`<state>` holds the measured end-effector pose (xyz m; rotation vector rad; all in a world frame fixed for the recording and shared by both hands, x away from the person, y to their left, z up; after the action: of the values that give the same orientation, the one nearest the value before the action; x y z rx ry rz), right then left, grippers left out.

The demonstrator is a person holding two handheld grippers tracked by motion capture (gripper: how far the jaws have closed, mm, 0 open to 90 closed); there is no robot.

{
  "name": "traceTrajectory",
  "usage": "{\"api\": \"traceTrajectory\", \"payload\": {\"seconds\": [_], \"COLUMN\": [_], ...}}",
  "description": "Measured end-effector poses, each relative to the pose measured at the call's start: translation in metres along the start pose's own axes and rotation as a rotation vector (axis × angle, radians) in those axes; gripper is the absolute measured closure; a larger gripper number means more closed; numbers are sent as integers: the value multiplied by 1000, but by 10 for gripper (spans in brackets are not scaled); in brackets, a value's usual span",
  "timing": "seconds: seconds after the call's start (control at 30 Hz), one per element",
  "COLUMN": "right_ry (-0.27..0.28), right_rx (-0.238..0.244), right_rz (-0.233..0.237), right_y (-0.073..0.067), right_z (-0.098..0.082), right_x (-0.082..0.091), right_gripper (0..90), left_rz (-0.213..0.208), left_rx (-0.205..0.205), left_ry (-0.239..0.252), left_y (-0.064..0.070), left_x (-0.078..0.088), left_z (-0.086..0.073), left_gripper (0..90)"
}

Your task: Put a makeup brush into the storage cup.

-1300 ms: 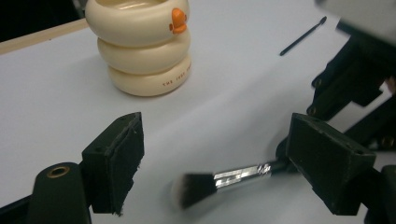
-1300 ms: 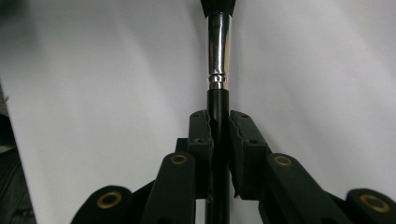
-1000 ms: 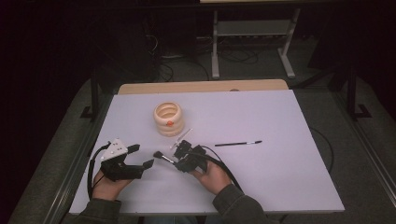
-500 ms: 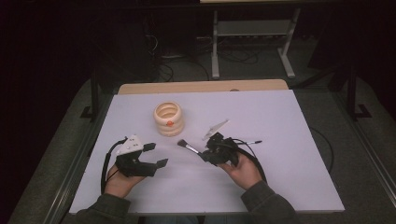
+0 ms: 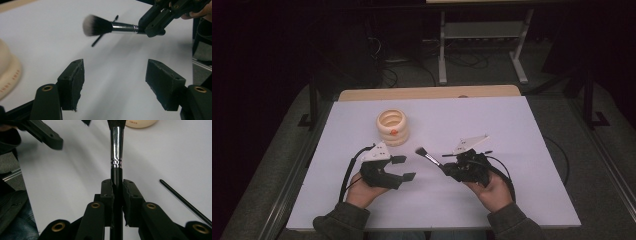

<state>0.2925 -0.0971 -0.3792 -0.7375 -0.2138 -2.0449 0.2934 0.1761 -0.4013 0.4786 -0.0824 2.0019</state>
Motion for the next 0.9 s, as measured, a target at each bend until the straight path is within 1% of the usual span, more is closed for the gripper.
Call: {"api": "traceTrajectory", "payload": {"seconds": [0.07, 0.1, 0.13, 0.17, 0.2, 0.23, 0.27, 0.3, 0.37, 0.4, 0.47, 0.53, 0.57, 0.63, 0.7, 0.73, 0.77, 0.8, 0.83, 0.87, 0.9], "right_ry": [13, 12, 14, 21, 29, 38, 38, 41, 39, 42, 39, 39, 38, 49, 60, 58, 56, 62, 61, 60, 63], "right_rx": [13, 23, 35, 39, 40, 39, 44, 52, 49, 55, 73, 69, 75, 82, 110, 133, 155, 185, 190, 181, 189], "right_rz": [7, 12, 16, 22, 36, 49, 56, 60, 73, 76, 75, 79, 80, 96, 101, 97, 89, 82, 88, 93, 93], "right_y": [-5, -8, -11, -14, -16, -19, -20, -21, -25, -26, -28, -30, -31, -34, -39, -41, -43, -44, -44, -46, -46], "right_z": [2, 2, 3, 4, 4, 5, 5, 4, 3, 3, 2, 1, 0, -1, -2, -2, -2, -2, -2, -3, -3], "right_x": [-1, -2, -3, -5, -6, -8, -10, -11, -14, -14, -17, -18, -19, -21, -23, -24, -25, -27, -28, -27, -28], "right_gripper": [788, 788, 788, 787, 788, 788, 788, 787, 787, 788, 788, 788, 788, 788, 787, 787, 787, 788, 787, 788, 788], "left_rz": [-14, -27, -52, -92, -138, -150, -154, -161, -179, -180, -190, -195, -200, -210, -227, -231, -232, -234, -238, -248, -256], "left_rx": [7, 23, 40, 53, 80, 92, 103, 105, 115, 125, 131, 142, 153, 162, 165, 168, 159, 159, 171, 175, 182], "left_ry": [-2, 0, -1, -2, 4, 1, -4, -10, -6, -3, 2, 8, 9, 22, 26, 26, 26, 27, 34, 38, 45], "left_y": [0, 0, -1, -3, -4, -5, -6, -7, -8, -8, -9, -10, -10, -12, -13, -13, -12, -13, -12, -13, -13], "left_x": [0, 1, 1, 1, 0, 0, 0, 0, 0, 0, 0, 0, 1, 0, 1, 1, 1, 2, 2, 2, 3], "left_z": [-3, -4, -6, -7, -8, -9, -10, -11, -11, -11, -11, -11, -12, -12, -12, -12, -12, -12, -12, -12, -12], "left_gripper": [320, 325, 342, 378, 426, 442, 443, 448, 467, 467, 468, 475, 477, 482, 484, 487, 492, 502, 514, 528, 553]}}
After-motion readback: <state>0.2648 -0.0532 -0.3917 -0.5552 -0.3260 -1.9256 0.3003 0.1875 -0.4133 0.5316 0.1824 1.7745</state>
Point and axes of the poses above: each handheld gripper's, and its own axes: x roughly backward along the jaws, z roughly out of its top, y roughly to its right, the point moved 1 cm from there along -x, roughly forward along the jaws, and after that the axes turned 10 degrees about y, right-handed, at the moved point
